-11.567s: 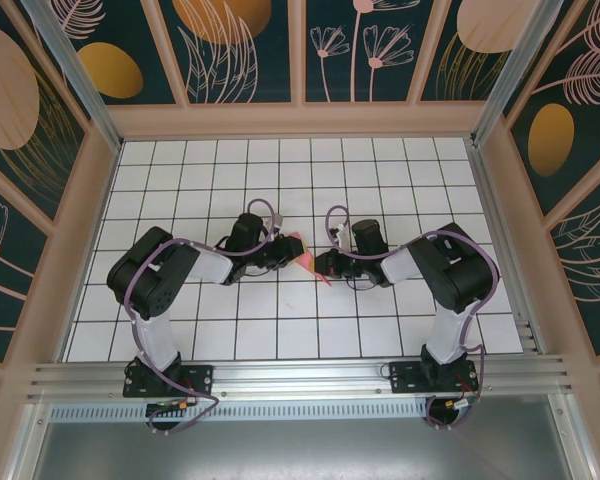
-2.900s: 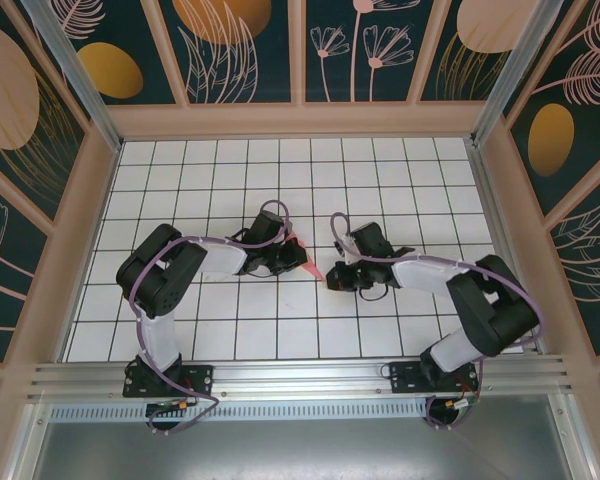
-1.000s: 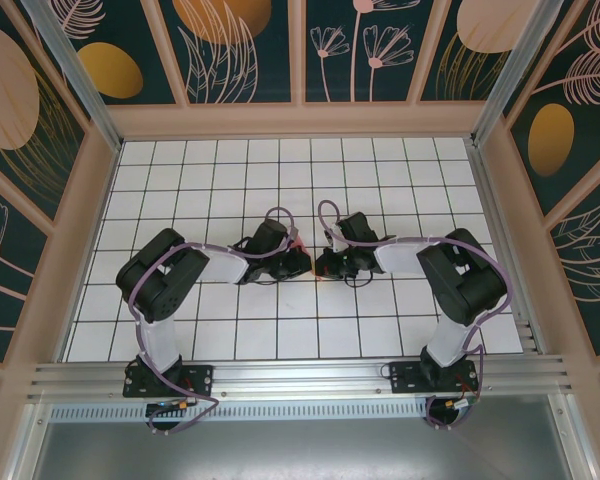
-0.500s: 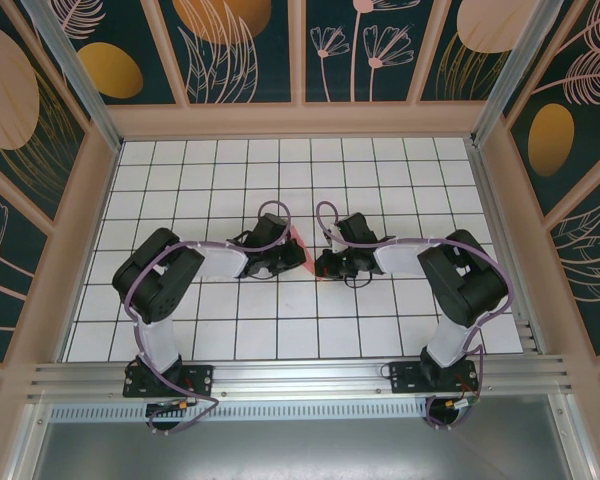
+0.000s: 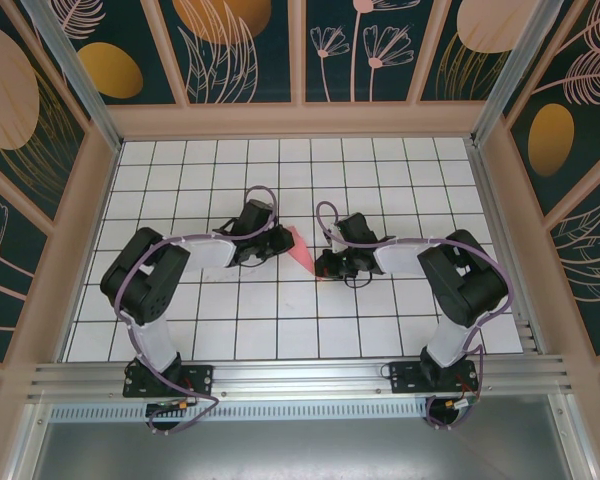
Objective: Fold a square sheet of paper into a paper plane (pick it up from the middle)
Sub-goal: Fold the wing for the fifth time at the center of the table.
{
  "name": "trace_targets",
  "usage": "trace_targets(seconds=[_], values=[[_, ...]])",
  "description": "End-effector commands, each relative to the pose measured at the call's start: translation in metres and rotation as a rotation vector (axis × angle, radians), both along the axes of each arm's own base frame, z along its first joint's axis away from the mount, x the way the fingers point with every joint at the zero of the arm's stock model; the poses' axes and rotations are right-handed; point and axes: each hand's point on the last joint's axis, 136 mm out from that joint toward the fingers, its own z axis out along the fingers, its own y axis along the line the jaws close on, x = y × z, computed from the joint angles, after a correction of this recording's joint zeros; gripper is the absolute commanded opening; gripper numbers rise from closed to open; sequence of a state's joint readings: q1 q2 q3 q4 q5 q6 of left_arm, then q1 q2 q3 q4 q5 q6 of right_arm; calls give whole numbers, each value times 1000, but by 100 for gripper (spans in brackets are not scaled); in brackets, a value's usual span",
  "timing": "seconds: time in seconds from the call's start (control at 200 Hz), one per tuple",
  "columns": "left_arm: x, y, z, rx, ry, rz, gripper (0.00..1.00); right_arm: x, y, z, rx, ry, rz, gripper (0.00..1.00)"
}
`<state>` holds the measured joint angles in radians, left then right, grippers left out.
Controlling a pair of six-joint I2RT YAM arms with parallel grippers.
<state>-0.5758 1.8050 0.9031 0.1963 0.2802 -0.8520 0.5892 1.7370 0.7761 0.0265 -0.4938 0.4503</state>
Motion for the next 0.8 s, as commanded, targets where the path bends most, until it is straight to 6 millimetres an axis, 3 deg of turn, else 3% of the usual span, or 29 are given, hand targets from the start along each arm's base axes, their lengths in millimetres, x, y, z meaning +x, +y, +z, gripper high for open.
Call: trace_targets(seconds=[0.0,0.07,0.395,0.796], values=[[-5,-16,30,-110,-68,-83,21,-33,-38,-41,-188,123,-20,0],[-10,-23,29,-119,-68,-102,21,-34,-38,-40,-187,123,-19,0],[-20,-31,-9,-62,15,-114,19,-38,-41,-46,-199,140,-25,0],[-16,-5,-40,96,75,-16,20,-45,-49,-55,-240,159,-17,0]])
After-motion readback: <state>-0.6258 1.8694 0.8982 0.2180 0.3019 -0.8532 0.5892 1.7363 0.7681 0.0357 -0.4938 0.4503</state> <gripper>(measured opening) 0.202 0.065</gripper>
